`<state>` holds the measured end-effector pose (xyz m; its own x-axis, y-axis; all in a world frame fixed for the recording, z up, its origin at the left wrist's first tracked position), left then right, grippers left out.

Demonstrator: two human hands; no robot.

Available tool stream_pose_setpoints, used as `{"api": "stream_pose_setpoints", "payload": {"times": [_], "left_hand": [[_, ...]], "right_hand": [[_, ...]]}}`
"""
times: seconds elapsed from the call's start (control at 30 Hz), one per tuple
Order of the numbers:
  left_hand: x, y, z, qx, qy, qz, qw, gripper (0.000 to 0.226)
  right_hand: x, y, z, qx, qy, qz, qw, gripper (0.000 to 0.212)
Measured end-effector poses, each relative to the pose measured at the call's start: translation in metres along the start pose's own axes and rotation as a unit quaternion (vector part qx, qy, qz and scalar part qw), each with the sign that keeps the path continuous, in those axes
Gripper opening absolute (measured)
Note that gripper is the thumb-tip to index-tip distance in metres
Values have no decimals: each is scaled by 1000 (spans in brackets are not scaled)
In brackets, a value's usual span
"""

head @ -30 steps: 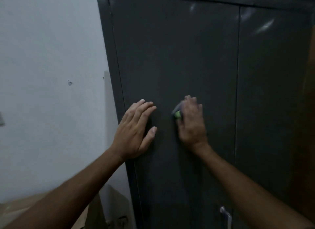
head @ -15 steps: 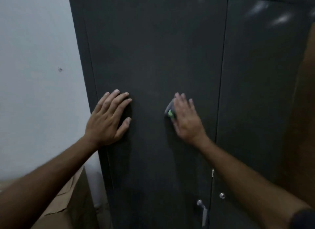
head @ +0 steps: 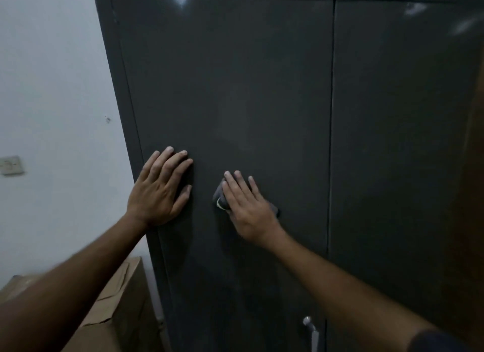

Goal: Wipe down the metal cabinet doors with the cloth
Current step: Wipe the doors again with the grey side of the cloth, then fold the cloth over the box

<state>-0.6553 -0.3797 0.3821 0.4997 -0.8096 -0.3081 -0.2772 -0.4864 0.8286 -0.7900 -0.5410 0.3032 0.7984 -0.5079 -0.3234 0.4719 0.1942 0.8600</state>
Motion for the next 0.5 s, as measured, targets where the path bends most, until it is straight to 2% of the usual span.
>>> {"api": "stream_pose_setpoints", "payload": {"times": [0.03, 0.07, 0.1, 0.13, 0.17, 0.23, 0.27, 0.3, 0.33, 0.37, 0.4, 0.5], "left_hand": [[2, 0, 0, 2, -2, -4, 1000, 65], [3, 0, -1, 4, -1, -6, 1000, 65], [4, 1, -2, 3, 2, -8, 1000, 65], [4, 1, -2, 3, 6, -6, 1000, 65], [4, 1, 0, 3, 8, -4, 1000, 65], [4, 1, 2, 4, 9, -3, 1000, 65], [4, 1, 2, 4, 9, -6, 1000, 65], [4, 1, 2, 3, 9, -11, 1000, 65], [4, 1, 2, 2, 8, -18, 1000, 65], [5, 0, 3, 1, 6, -24, 1000, 66], [5, 0, 3, 0, 2, -29, 1000, 65], [2, -1, 7, -22, -23, -50, 998, 64]], "right_hand": [[-6, 3, 19, -16, -5, 9, 1000, 68], [-10, 0, 46, 22, -6, 26, 999, 65], [-12, -12, 80, 108, -11, 42, 993, 61], [-13, -34, 115, 227, -28, 46, 972, 59], [-12, -66, 145, 361, -27, 38, 931, 60], [-10, -141, 171, 598, 25, 33, 800, 62], [-6, -169, 164, 677, 63, 27, 733, 62], [-3, -187, 151, 723, 98, 18, 684, 61], [-3, -194, 135, 743, 121, 8, 659, 61], [-4, -193, 119, 743, 135, -3, 655, 60], [-8, -186, 104, 729, 138, -19, 670, 59], [-20, -144, 75, 601, 133, -54, 786, 53]]}}
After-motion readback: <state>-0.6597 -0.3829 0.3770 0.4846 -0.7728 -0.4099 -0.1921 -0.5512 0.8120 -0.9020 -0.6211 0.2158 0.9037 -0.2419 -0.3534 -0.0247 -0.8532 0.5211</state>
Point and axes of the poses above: each hand's wrist, its own y-axis towards the middle knuckle, its own x-axis out of the palm, z = x × y, the point moved 6 cm from there along y, towards the middle knuckle, and after that the axes turned 7 degrees about -y, right-handed, at the moved point
